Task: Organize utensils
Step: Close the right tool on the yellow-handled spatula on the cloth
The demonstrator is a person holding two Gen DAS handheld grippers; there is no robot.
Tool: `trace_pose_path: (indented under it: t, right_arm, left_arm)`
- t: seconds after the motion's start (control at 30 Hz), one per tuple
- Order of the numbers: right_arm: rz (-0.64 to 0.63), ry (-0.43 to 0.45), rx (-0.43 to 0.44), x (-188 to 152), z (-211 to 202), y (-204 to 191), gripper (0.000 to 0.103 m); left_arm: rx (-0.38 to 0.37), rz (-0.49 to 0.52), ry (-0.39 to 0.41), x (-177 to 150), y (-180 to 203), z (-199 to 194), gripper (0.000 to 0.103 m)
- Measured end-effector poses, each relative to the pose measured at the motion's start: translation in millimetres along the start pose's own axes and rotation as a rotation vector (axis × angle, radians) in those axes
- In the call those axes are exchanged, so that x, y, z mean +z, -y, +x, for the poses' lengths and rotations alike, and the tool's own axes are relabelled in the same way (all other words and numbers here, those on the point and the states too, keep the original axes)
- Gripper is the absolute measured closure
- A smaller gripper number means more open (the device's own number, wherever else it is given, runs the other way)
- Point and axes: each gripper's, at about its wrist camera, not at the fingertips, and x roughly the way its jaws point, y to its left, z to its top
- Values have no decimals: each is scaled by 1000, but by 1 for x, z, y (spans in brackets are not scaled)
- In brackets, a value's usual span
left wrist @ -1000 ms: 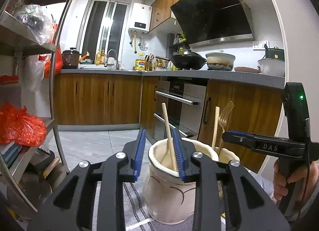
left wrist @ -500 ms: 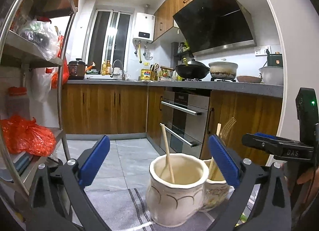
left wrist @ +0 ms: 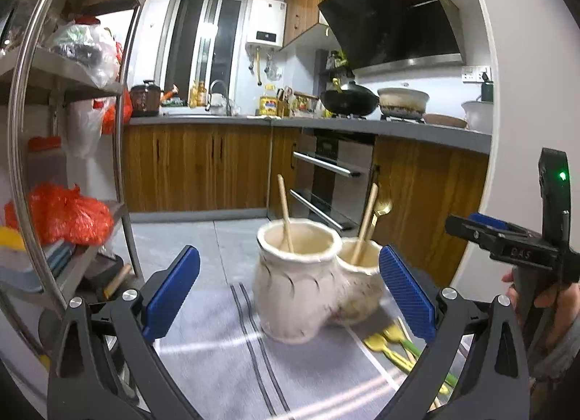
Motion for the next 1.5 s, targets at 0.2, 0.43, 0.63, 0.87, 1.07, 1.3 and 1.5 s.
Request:
trace_pose_path:
  t: [0.2, 0.43, 0.63, 0.87, 1.07, 1.3, 1.5]
  right_arm:
    - [-9, -69, -45, -21, -7, 9, 5]
    - [10, -205, -120, -49, 1, 24, 5]
    - [25, -290, -138, -68, 6, 33, 5]
    - [-33, -343, -100, -80, 12, 18, 8]
    - [-100, -375, -25, -84, 20, -8, 20]
    - [-155, -411, 104, -86, 22, -44, 59]
    - [-221, -479, 114, -95, 36, -68, 76]
  left_arm:
    - [-15, 15, -72, -27, 14, 2, 5]
    - [-41, 65, -122, -49, 25, 7, 5]
    - [-61, 60, -170, -56, 25, 12, 5]
    - [-66, 85, -194, -61, 30, 13, 5]
    - [-70, 93, -210, -64, 33, 15, 5]
    - [-68, 59, -221, -62, 26, 19, 6]
    - [-71, 52, -229, -64, 24, 20, 6]
